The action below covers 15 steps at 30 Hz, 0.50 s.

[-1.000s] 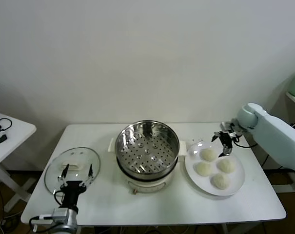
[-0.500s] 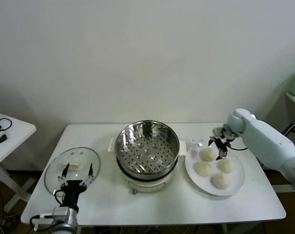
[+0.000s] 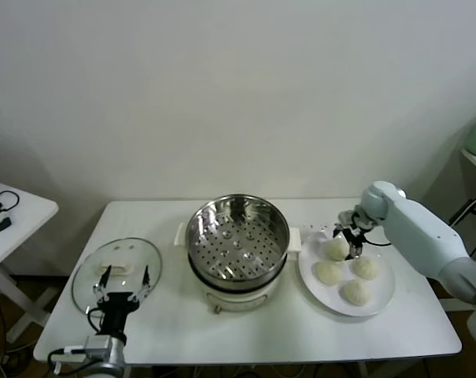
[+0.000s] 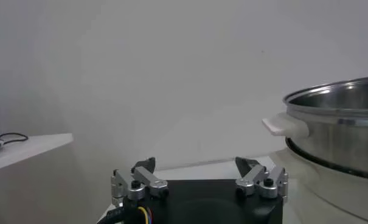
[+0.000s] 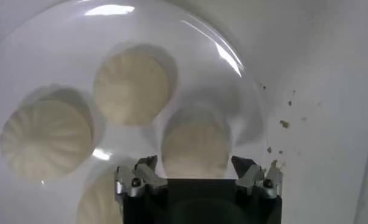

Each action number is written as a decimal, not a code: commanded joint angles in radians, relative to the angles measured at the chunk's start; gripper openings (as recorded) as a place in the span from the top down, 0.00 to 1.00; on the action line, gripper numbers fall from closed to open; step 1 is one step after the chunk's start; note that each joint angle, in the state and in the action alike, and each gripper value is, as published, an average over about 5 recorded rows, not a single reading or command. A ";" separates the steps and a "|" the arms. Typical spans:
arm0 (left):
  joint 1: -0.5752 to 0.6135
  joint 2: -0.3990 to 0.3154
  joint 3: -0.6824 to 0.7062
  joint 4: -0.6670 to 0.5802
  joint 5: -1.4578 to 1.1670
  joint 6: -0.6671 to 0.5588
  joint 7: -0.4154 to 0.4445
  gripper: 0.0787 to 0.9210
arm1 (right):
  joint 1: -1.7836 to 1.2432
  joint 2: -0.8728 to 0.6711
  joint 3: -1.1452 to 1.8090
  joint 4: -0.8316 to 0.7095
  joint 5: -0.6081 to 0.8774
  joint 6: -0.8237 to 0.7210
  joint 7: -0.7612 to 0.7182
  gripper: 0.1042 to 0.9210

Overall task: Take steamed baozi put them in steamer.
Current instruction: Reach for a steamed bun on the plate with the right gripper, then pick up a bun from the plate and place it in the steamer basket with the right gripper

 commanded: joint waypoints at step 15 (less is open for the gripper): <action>0.008 -0.002 -0.005 -0.001 0.000 0.000 -0.003 0.12 | 0.032 -0.036 0.015 0.119 -0.056 0.084 -0.007 0.29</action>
